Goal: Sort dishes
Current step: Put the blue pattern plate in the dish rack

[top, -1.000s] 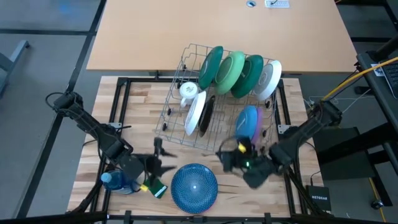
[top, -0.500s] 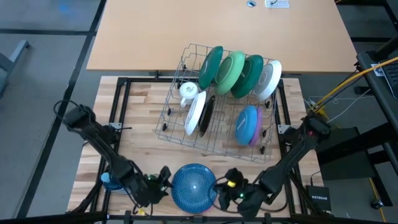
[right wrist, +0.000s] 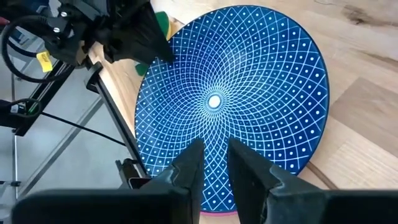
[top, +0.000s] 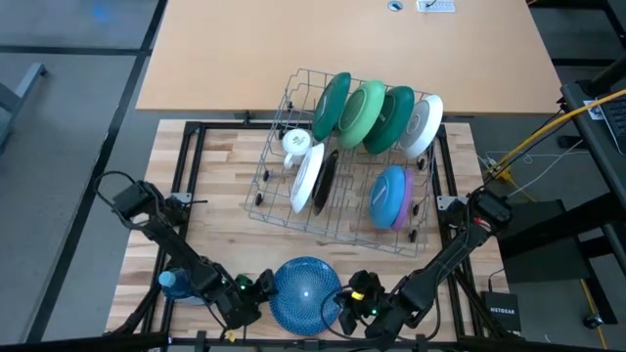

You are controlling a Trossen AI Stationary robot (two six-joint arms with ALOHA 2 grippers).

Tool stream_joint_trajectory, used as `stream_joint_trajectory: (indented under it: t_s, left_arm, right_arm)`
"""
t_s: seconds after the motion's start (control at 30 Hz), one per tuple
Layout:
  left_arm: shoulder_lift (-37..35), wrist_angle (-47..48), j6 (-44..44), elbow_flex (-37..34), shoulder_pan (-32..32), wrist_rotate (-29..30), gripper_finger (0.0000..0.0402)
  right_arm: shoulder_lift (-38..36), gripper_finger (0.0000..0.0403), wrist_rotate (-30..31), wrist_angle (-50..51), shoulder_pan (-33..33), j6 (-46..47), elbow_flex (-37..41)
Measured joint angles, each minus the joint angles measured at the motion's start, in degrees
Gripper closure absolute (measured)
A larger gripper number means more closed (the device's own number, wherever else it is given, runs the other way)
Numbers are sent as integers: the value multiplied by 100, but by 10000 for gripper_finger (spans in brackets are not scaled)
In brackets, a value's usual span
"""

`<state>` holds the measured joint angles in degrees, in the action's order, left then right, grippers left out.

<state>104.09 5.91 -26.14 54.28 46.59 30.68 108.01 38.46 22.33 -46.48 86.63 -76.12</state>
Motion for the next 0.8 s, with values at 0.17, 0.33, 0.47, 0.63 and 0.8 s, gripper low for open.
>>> stream_joint_trajectory:
  t_s: [0.17, 0.33, 0.47, 0.63, 0.8]
  left_arm:
    - [18, -321, -387, 0, -124, 8, 215]
    - [18, -351, -585, 0, -218, -4, 240]
    - [20, -344, -585, 0, -236, -13, 292]
    - [20, -411, -554, 2, -232, 26, 367]
    - [16, -430, -262, 13, -240, 127, 390]
  right_arm:
    - [0, 329, 2, 7, 0, 0, 0]
    - [0, 329, 2, 9, 0, -2, 0]
    - [0, 329, -4, 9, 0, -2, 1]
    - [0, 329, -8, 9, 0, -2, 0]
    - [0, 329, -9, 9, 0, -4, 0]
